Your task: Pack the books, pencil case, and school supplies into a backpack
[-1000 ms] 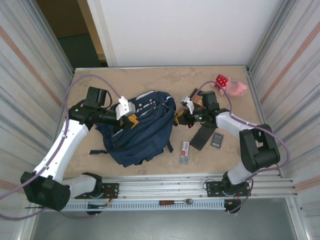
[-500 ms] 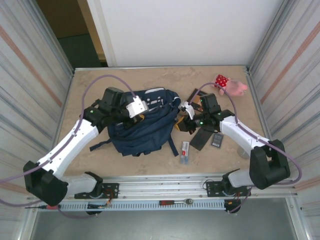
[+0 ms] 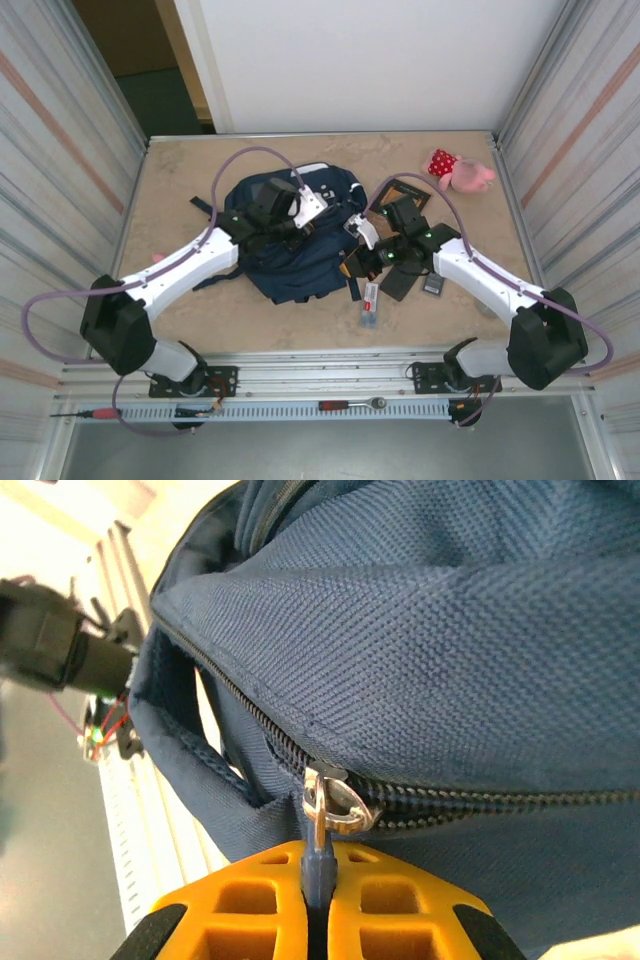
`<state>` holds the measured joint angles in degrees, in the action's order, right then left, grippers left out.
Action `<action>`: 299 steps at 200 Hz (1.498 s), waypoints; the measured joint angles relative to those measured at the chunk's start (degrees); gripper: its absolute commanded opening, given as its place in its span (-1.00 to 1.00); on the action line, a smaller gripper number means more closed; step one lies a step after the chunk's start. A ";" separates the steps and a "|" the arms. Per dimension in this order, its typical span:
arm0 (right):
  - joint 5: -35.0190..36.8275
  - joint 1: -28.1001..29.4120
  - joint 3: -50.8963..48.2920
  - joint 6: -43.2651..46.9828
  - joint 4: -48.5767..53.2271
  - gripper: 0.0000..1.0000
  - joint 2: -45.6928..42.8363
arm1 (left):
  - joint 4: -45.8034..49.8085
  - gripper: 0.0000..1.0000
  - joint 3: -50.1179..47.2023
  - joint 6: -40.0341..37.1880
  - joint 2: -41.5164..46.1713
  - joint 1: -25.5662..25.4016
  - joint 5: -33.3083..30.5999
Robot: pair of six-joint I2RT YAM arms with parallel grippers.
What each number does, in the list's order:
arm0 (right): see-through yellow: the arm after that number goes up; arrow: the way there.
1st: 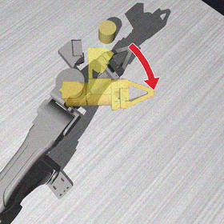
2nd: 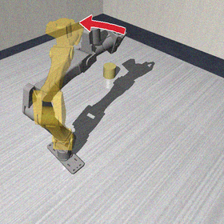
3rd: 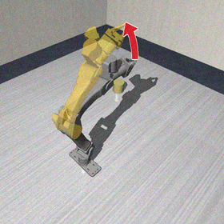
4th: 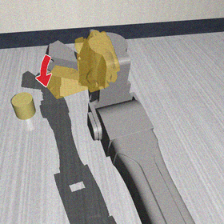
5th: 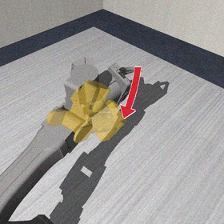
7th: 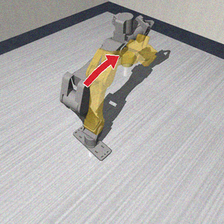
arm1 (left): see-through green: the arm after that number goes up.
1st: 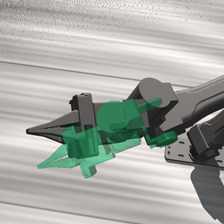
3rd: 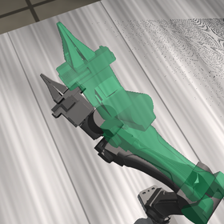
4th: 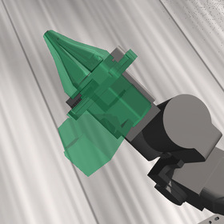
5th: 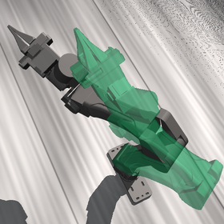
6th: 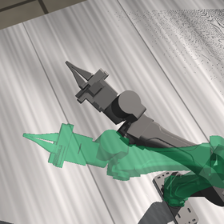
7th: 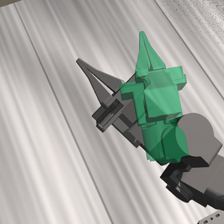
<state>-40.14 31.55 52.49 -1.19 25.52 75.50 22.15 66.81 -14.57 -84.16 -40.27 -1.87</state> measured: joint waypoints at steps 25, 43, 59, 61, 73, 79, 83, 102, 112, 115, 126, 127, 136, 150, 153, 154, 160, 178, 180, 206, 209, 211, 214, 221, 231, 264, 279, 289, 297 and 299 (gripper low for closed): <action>2.58 -0.20 -0.55 -8.83 -0.66 -1.00 -1.31 | -1.90 -1.00 -0.04 7.65 -0.63 -0.79 -2.62; 2.60 -1.81 -1.22 -13.57 -1.81 -1.00 -2.47 | -4.81 -1.00 -2.47 13.05 1.51 -2.32 -5.40; 1.07 -4.50 -1.38 -16.02 -3.06 -1.00 -2.05 | -6.27 -1.00 -5.70 17.90 4.81 -4.50 -8.50; 0.83 -4.94 -1.38 -16.24 -3.23 -1.00 -1.86 | -6.29 -1.00 -6.03 18.49 5.25 -4.85 -8.94; -0.74 -6.99 -1.05 -16.61 -3.65 -1.00 -0.26 | -5.92 -1.00 -7.34 21.44 7.39 -6.58 -10.99; -1.36 -7.78 -0.52 -16.59 -3.61 -1.00 1.07 | -5.46 -1.00 -7.63 22.95 8.31 -7.50 -12.07; -1.77 -8.20 0.02 -16.39 -3.50 -1.00 2.14 | -5.18 -1.00 -7.74 23.93 8.76 -8.04 -12.76; -2.62 -9.03 3.78 -14.84 -2.64 -1.00 7.08 | -3.82 -1.00 -8.37 28.22 10.25 -9.38 -15.13; -3.06 -9.03 5.86 -13.94 -2.08 -1.00 8.74 | -2.91 -1.00 -8.44 30.38 10.36 -9.42 -16.79; -3.15 -8.92 6.60 -13.27 -1.84 -1.00 9.11 | -2.64 -1.00 -8.44 31.10 10.29 -9.40 -17.42; -3.17 -8.57 8.22 -11.87 -1.36 -1.00 9.57 | -1.29 -1.00 -8.04 33.42 9.68 -9.05 -19.39; -3.17 -8.50 8.31 -11.76 -1.33 -1.00 9.57 | -1.18 -1.00 -7.96 33.55 9.60 -8.96 -19.54; -3.17 -7.74 9.09 -10.67 -1.01 -1.00 9.51 | 0.33 -1.00 -6.51 35.19 8.28 -8.50 -20.26; -3.17 -6.51 9.51 -9.49 -0.09 -1.00 9.11 | 3.43 -1.00 -2.25 37.40 4.81 -7.17 -20.65; -3.17 -6.32 9.51 -9.29 0.26 -1.00 8.98 | 3.87 -1.00 -1.36 37.70 3.98 -6.75 -20.76; -3.17 -6.25 9.51 -9.22 0.35 -1.00 8.94 | 3.91 -1.00 -1.16 37.79 3.76 -6.62 -20.76; -3.08 -5.84 9.51 -8.81 1.16 -1.00 8.68 | 4.70 -1.00 0.72 38.45 2.01 -5.55 -20.76; -2.93 -4.46 9.51 -8.63 2.73 -1.00 8.00 | 4.76 -1.00 3.34 38.93 -1.16 -2.84 -20.79; -2.91 -4.26 9.51 -8.66 2.99 -1.00 7.98 | 4.63 -1.00 3.43 38.91 -1.31 -2.69 -20.76; -1.99 -2.56 9.51 -9.70 4.96 -1.00 7.91 | 3.78 -1.00 4.55 38.84 -2.80 -1.46 -20.44; -1.92 -2.51 9.51 -10.19 5.09 -1.00 7.91 | 3.78 -1.00 4.61 38.84 -2.93 -1.46 -20.44; -1.88 -2.54 9.55 -10.32 5.22 -1.00 7.91 | 3.78 -1.00 4.70 38.84 -2.99 -1.46 -20.44; -1.88 -2.54 9.55 -10.67 5.38 -1.00 7.91 | 3.74 -1.00 4.79 38.84 -3.17 -1.46 -20.41; -1.88 -2.54 9.60 -11.76 5.55 -1.00 7.91 | 3.61 -1.00 5.01 38.86 -3.56 -1.46 -20.28; -1.90 -2.58 9.79 -14.05 5.64 -1.00 7.93 | 3.56 -1.00 5.44 38.84 -4.24 -1.46 -20.26; -1.79 1.16 9.97 -24.17 3.39 -1.00 7.93 | 2.97 -1.00 6.58 38.84 -6.62 -1.46 -20.28; -1.57 3.21 9.38 -28.52 1.22 -1.00 7.91 | 2.54 -1.00 6.58 38.64 -7.15 -1.46 -20.11; -1.42 3.72 8.24 -31.06 -0.35 -0.80 7.65 | 2.01 -1.00 6.54 38.23 -7.19 -1.38 -19.54; -1.27 3.67 7.23 -32.59 -1.11 -0.54 7.26 | 1.22 -1.00 6.32 37.44 -7.15 -1.11 -18.60; -1.22 3.67 6.95 -32.83 -1.29 -0.45 7.17 | 1.03 -1.00 6.21 37.31 -7.13 -1.03 -18.23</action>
<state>-41.36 35.22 59.44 -34.02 24.23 82.67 23.18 73.01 22.74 -91.29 -41.30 -20.10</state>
